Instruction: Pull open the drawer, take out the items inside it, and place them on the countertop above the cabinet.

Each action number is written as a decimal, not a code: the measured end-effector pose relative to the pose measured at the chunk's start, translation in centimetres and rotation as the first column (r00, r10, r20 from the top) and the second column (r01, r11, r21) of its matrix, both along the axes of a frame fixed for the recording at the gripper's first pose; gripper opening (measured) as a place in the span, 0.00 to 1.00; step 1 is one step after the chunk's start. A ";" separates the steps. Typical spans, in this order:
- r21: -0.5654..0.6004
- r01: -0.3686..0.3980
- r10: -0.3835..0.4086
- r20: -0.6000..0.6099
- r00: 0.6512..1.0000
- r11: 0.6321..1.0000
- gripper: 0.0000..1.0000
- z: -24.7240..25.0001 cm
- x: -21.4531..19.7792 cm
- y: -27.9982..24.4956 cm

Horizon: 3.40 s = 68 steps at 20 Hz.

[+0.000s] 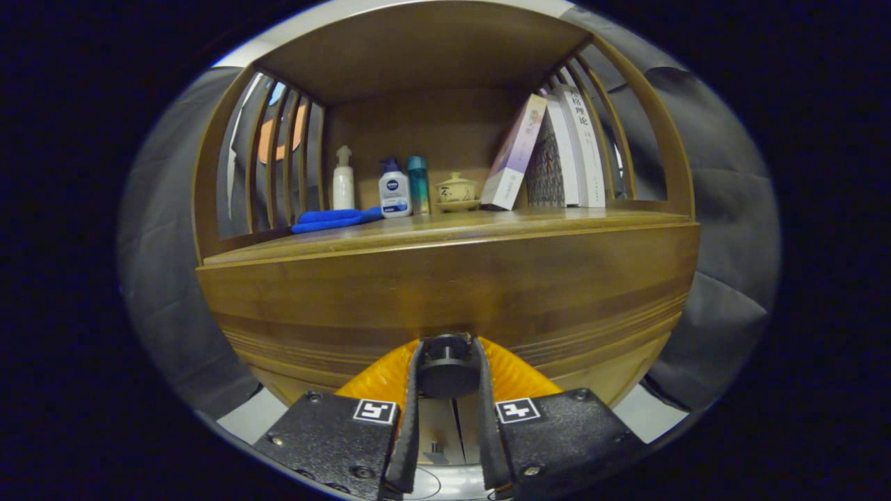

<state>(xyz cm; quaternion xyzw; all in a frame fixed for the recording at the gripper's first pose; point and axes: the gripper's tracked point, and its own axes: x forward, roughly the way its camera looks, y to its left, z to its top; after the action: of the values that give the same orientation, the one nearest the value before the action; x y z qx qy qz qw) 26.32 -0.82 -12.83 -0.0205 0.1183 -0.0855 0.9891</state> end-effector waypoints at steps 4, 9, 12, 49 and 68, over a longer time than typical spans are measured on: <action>-0.004 -0.023 0.023 0.009 1.000 1.000 0.37 -0.1 -2.1 0.3; -0.001 -0.044 0.044 -0.013 0.999 0.999 0.37 -0.1 -6.0 0.7; -0.002 -0.052 0.052 -0.028 0.998 0.999 0.36 -0.2 -9.0 1.1; 0.044 -0.342 0.342 -0.246 0.907 0.939 0.66 10.6 -20.1 7.0; 0.019 -0.215 0.157 -0.747 0.646 0.976 0.80 2.4 -9.4 1.9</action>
<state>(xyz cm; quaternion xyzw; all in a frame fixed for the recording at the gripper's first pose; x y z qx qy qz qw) 16.88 1.08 -10.48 -0.1007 0.5057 0.0280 0.8563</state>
